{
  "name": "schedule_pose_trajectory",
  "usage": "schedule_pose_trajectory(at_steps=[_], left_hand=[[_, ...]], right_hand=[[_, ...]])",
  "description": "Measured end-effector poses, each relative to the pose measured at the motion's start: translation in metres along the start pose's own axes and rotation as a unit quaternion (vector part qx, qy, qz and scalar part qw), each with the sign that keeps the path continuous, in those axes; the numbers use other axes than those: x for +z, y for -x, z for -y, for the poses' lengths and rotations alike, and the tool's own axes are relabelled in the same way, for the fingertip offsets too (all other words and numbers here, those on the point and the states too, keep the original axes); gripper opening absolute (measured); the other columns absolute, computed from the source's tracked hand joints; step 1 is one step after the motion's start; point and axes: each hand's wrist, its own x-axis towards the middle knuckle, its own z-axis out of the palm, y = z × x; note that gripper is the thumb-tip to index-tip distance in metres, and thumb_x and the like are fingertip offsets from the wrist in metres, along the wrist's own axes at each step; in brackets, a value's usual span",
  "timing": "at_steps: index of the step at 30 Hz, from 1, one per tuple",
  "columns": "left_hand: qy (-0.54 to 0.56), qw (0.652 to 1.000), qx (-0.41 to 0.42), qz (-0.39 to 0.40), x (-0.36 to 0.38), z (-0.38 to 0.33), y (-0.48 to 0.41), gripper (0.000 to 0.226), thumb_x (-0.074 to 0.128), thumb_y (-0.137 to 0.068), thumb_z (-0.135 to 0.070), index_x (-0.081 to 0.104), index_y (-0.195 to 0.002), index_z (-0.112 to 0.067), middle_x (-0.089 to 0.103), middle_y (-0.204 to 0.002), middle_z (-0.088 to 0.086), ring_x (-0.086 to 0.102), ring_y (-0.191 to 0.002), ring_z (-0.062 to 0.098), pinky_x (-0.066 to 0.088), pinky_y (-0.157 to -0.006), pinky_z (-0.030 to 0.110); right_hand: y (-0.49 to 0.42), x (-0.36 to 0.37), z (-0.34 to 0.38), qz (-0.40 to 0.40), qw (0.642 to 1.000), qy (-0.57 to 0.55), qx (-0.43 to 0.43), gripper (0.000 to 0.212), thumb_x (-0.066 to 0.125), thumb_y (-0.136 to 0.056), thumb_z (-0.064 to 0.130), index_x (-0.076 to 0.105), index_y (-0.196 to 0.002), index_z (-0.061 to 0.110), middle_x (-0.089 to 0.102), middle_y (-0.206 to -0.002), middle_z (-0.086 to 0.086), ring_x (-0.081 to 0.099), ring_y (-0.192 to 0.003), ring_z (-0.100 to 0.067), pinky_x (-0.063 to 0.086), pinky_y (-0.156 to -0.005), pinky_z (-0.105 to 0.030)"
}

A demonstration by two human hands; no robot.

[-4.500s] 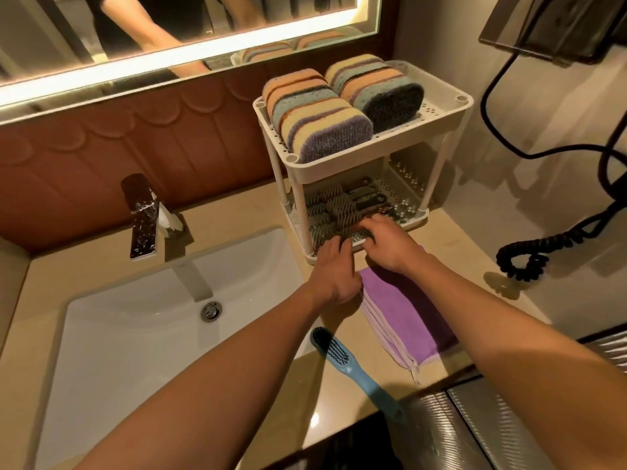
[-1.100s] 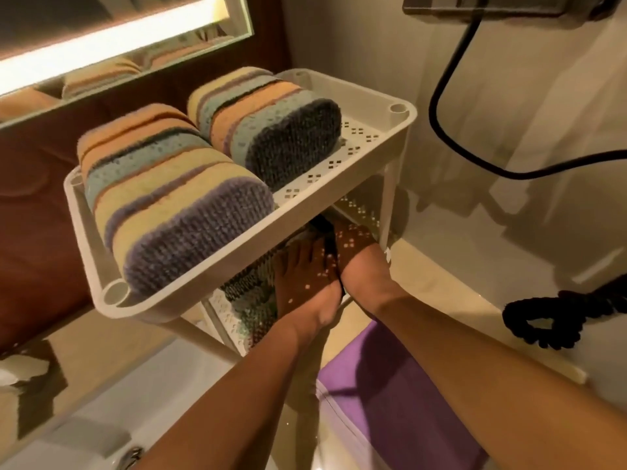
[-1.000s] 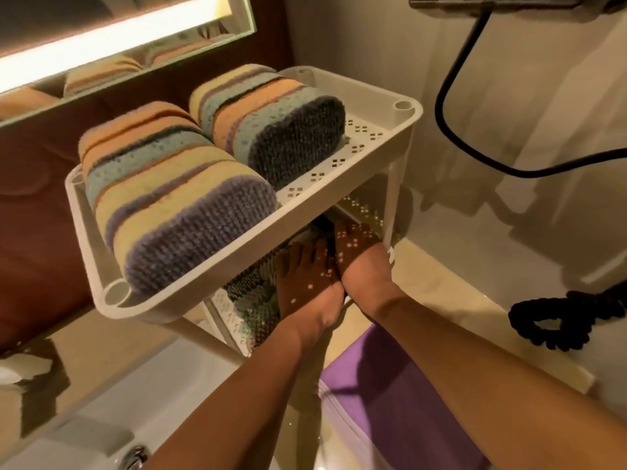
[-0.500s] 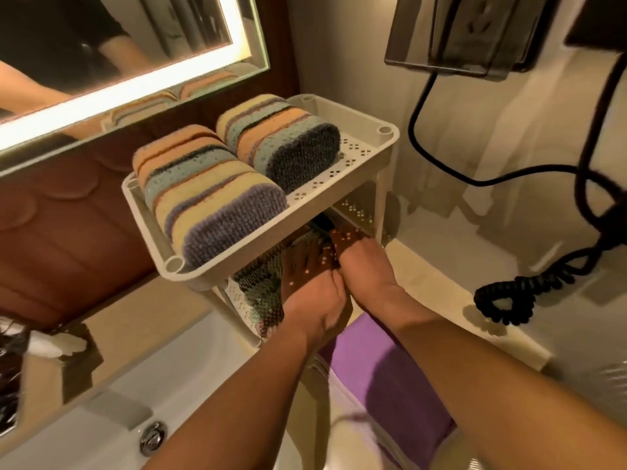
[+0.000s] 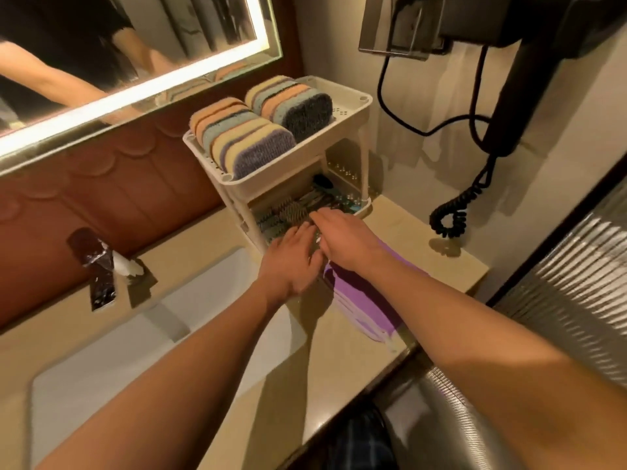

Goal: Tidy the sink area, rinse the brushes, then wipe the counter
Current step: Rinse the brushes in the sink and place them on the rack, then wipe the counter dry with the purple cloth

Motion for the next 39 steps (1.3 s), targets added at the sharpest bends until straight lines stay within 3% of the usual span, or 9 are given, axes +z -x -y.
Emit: schedule_pose_trajectory(at_steps=[3,6,13,23,27,32,39], left_hand=[[-0.02,0.998,-0.049,0.033,0.006,0.0,0.034,0.064,0.026,-0.103,-0.049,0.013,-0.16,-0.024,0.014,-0.168,0.002,0.008,-0.155,0.023,0.003,-0.125,0.051],[-0.028,0.997,-0.073,0.014,0.011,0.007,0.076,0.063,0.026,-0.103,-0.048,0.011,-0.16,-0.026,0.01,-0.169,0.0,0.004,-0.156,0.022,-0.006,-0.122,0.052],[-0.03,0.99,-0.136,0.001,0.014,0.034,0.154,0.062,0.027,-0.104,-0.047,0.014,-0.161,-0.024,0.009,-0.169,0.0,0.004,-0.156,0.024,-0.006,-0.123,0.051],[-0.02,0.981,-0.189,-0.036,0.009,0.082,0.263,0.059,0.03,-0.106,-0.044,0.016,-0.16,-0.026,0.009,-0.169,0.0,0.007,-0.156,0.023,-0.005,-0.124,0.046],[0.008,0.972,-0.232,-0.044,0.015,0.108,0.298,0.056,0.033,-0.105,-0.041,0.024,-0.157,-0.025,0.015,-0.168,0.002,0.009,-0.155,0.024,0.001,-0.126,0.051],[0.048,0.967,-0.242,-0.06,0.026,0.11,0.304,0.055,0.034,-0.105,-0.04,0.025,-0.157,-0.024,0.017,-0.168,0.002,0.01,-0.155,0.025,0.002,-0.126,0.05],[0.036,0.981,-0.186,-0.051,0.039,0.08,0.258,0.057,0.036,-0.106,-0.042,0.02,-0.16,-0.03,0.01,-0.169,-0.002,0.005,-0.156,0.025,-0.009,-0.122,0.049]], right_hand=[[0.019,-0.002,0.021,0.0,1.0,-0.003,0.0,0.051,0.054,-0.097,0.016,0.043,-0.147,0.011,0.052,-0.143,-0.01,0.052,-0.127,-0.028,0.044,-0.104,-0.04],[0.039,0.004,0.048,0.015,1.0,-0.009,-0.015,0.051,0.053,-0.098,0.017,0.042,-0.148,0.013,0.051,-0.144,-0.009,0.051,-0.128,-0.028,0.046,-0.103,-0.04],[0.072,0.025,0.113,0.027,0.997,-0.031,-0.059,0.051,0.057,-0.098,0.023,0.042,-0.147,0.02,0.054,-0.144,-0.006,0.057,-0.123,-0.027,0.051,-0.1,-0.041],[0.087,0.048,0.194,0.043,0.99,-0.03,-0.129,0.052,0.052,-0.1,0.026,0.041,-0.15,0.022,0.05,-0.149,-0.003,0.057,-0.124,-0.024,0.048,-0.1,-0.035],[0.088,0.059,0.222,0.055,0.986,-0.036,-0.156,0.051,0.053,-0.101,0.026,0.041,-0.15,0.022,0.049,-0.15,-0.004,0.056,-0.125,-0.024,0.047,-0.102,-0.035],[0.095,0.071,0.228,0.061,0.985,-0.039,-0.155,0.049,0.052,-0.101,0.028,0.043,-0.149,0.022,0.049,-0.151,-0.002,0.055,-0.128,-0.023,0.044,-0.106,-0.035],[0.112,0.068,0.184,0.053,0.994,-0.026,-0.092,0.049,0.051,-0.101,0.028,0.044,-0.149,0.019,0.049,-0.151,-0.003,0.051,-0.133,-0.023,0.039,-0.113,-0.039]])
